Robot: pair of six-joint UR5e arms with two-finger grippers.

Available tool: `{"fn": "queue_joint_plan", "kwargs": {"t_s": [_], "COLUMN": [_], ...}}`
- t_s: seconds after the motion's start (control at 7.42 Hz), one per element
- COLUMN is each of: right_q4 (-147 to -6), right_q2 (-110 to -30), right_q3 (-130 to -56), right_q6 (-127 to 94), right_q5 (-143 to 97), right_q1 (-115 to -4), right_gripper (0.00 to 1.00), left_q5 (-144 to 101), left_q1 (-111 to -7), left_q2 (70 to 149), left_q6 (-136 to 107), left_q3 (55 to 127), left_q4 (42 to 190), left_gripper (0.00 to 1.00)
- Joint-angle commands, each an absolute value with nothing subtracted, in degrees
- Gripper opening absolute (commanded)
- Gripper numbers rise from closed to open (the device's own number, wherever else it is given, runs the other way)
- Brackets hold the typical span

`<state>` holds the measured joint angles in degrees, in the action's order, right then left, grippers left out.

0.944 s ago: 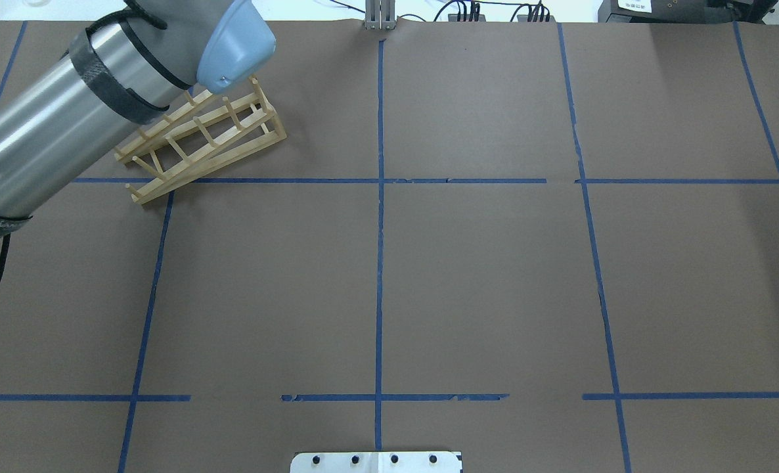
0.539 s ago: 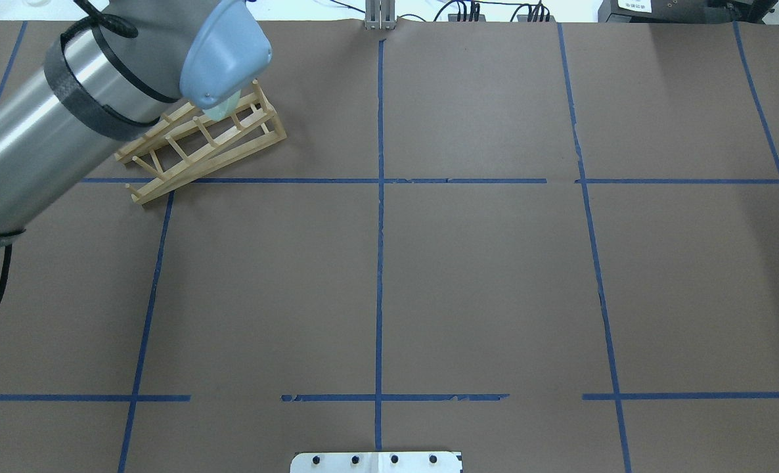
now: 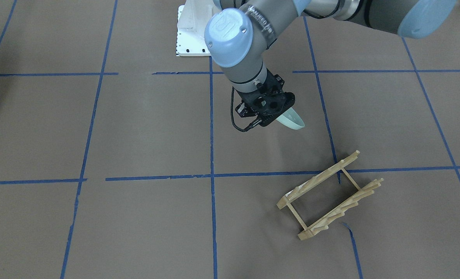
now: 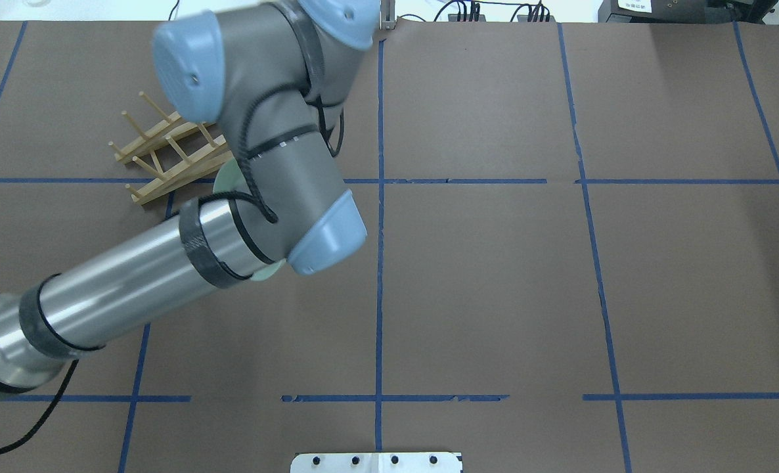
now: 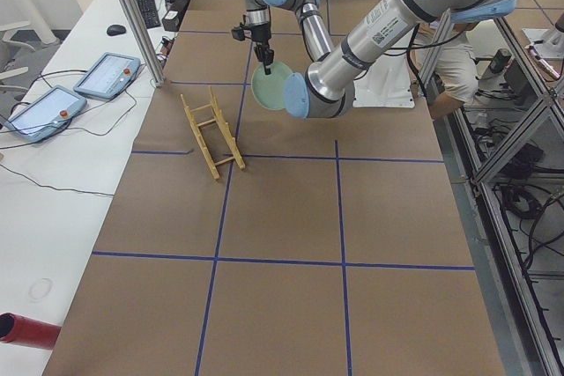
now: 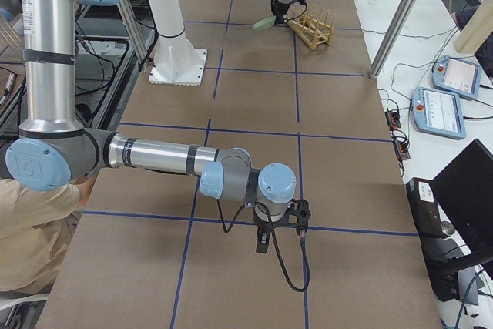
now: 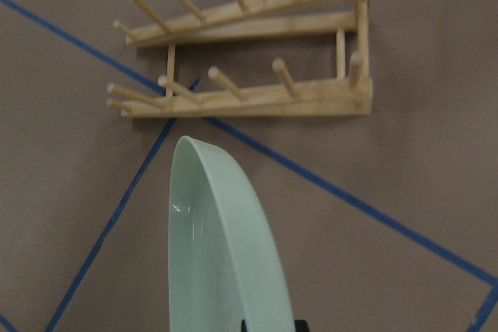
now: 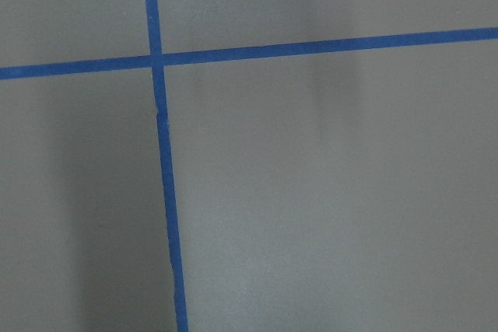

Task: Place plate on table
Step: 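Lift the plate out of the rack with the left gripper, toward the robot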

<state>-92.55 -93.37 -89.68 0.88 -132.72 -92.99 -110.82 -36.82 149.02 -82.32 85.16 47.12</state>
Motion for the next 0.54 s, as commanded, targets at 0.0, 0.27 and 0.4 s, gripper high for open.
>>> {"fn": "queue_joint_plan", "kwargs": {"t_s": [0.0, 0.27, 0.4], "right_q4": [-92.5, -92.5, -92.5], "right_q2": [-93.3, -93.3, -93.3], "right_q3": [-89.7, -89.7, -89.7], "right_q6": [0.9, 0.9, 0.9], "right_q5": [-132.7, -132.7, -132.7], "right_q1": [-93.0, -93.0, -93.0], "right_gripper": [1.00, 1.00, 1.00], "left_q5": [-110.8, -108.0, -106.0], "left_q1": [-30.2, -28.5, -26.6], "left_q2": [151.5, 154.4, 154.3], "left_q6": [-83.0, -82.9, -82.8], "left_q3": [75.5, 68.7, 67.8], "left_q4": [43.2, 42.4, 43.4], "left_gripper": [0.00, 0.00, 0.10]}}
